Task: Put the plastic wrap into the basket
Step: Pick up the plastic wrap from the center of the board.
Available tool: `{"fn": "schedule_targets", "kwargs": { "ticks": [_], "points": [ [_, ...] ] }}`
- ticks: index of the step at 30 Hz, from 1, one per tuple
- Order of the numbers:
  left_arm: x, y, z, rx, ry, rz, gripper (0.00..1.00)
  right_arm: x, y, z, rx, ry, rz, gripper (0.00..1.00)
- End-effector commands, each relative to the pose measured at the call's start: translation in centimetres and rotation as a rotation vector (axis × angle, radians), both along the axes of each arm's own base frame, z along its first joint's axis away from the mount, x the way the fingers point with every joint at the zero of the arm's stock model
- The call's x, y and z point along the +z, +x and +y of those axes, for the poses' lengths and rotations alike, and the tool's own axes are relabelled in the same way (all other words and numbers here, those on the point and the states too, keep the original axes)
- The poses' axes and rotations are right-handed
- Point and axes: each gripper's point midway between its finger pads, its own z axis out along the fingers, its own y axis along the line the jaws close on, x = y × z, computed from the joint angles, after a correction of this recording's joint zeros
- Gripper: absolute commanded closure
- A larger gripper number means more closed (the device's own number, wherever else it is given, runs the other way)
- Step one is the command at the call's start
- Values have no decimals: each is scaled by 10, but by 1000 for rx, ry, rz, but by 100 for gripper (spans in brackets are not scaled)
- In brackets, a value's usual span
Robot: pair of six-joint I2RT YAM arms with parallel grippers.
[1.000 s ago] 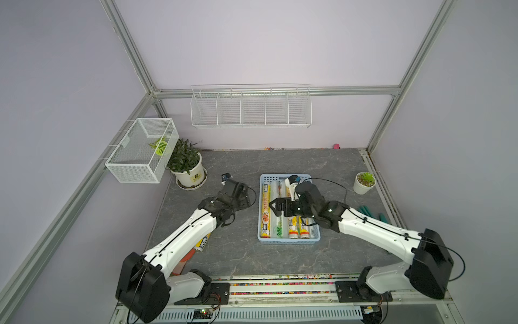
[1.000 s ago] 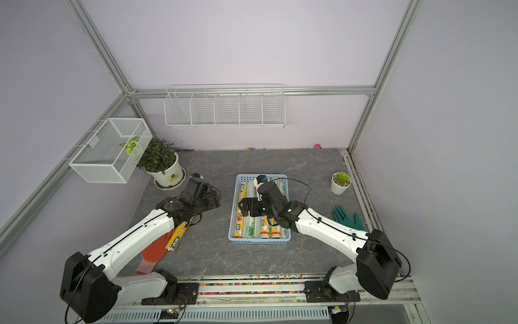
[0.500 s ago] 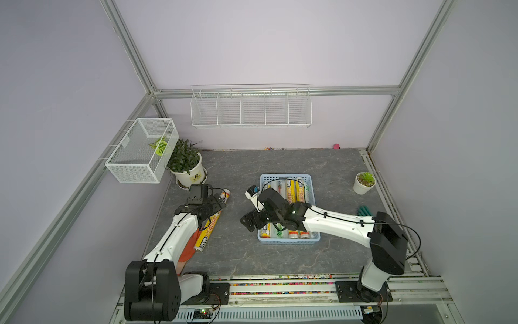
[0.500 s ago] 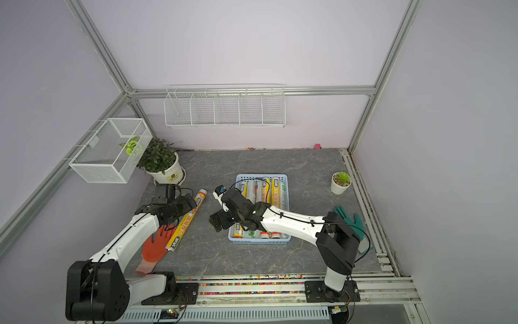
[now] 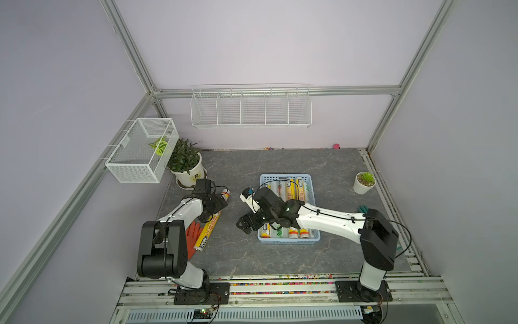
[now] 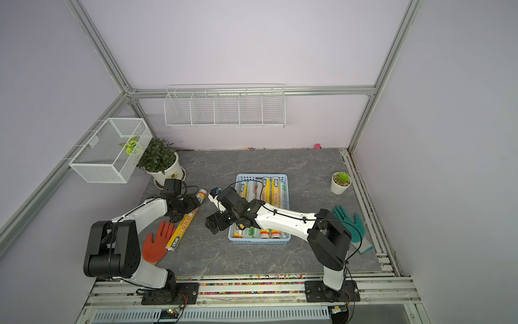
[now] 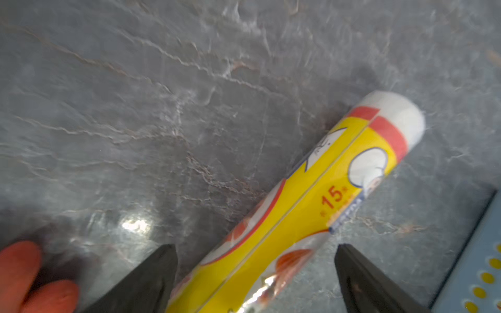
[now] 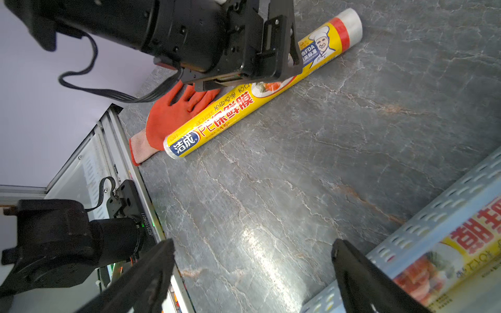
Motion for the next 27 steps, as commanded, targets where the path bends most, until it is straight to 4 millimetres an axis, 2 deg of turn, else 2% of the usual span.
{"fn": "schedule_targets", "kwargs": {
  "ticks": [1,8,12,19,22,27],
  "points": [
    [2,-1,-6,-22,-38,-2,5,-2,-2,0,1,-14,24,4],
    [-10,-20,-17,-12,-67,36,8,-7,4,-5,-29,-34,34,4],
    [-13,-30,-24,-49,37,91,11,-11,11,-16,-67,-61,37,5],
    [-23,-46,-45,-144,62,164,27,-13,21,-37,-136,-52,65,5],
    [-28,-52,-46,-186,75,197,35,-13,21,-42,-146,-50,75,5],
    [-21,-55,-48,-228,101,214,36,-13,19,-43,-146,-38,85,5]
  ]
}}
